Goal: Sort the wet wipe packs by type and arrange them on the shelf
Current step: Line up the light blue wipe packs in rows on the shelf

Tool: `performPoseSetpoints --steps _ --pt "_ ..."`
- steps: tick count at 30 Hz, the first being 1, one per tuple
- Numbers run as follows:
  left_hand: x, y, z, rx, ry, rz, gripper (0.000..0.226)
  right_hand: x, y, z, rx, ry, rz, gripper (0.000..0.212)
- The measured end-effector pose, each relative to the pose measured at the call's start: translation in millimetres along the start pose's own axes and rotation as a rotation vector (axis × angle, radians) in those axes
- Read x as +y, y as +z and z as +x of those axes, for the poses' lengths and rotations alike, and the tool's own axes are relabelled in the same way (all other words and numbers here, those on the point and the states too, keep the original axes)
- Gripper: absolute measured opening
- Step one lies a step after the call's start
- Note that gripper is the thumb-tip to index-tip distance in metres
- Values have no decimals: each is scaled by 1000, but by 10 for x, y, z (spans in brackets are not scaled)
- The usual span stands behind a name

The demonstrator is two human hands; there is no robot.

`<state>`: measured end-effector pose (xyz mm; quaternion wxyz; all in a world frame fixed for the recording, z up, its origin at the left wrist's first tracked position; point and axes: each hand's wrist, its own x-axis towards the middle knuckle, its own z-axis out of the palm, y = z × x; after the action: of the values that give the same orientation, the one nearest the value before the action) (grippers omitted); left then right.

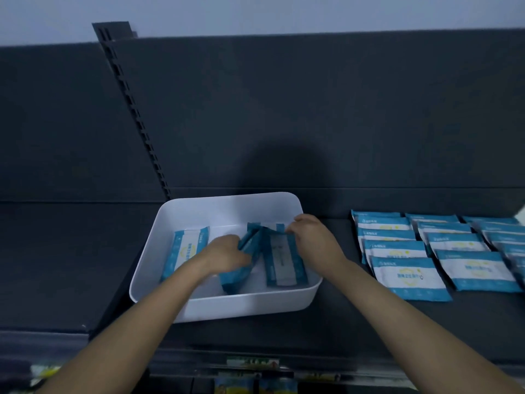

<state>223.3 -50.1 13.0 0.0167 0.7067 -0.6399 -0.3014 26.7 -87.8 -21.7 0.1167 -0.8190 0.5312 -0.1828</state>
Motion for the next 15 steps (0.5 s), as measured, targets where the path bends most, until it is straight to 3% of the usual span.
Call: performPoseSetpoints --steps 9,12,15 --pt "-487 -48 -115 154 -15 -62 18 -5 -8 9 -60 -110 -261 41" --pt "-687 -136 -203 260 -70 -367 29 -41 -17 14 -26 -167 -340 40" --pt "-788 -146 -263 427 -87 -699 35 -115 28 79 -74 -183 -267 30"
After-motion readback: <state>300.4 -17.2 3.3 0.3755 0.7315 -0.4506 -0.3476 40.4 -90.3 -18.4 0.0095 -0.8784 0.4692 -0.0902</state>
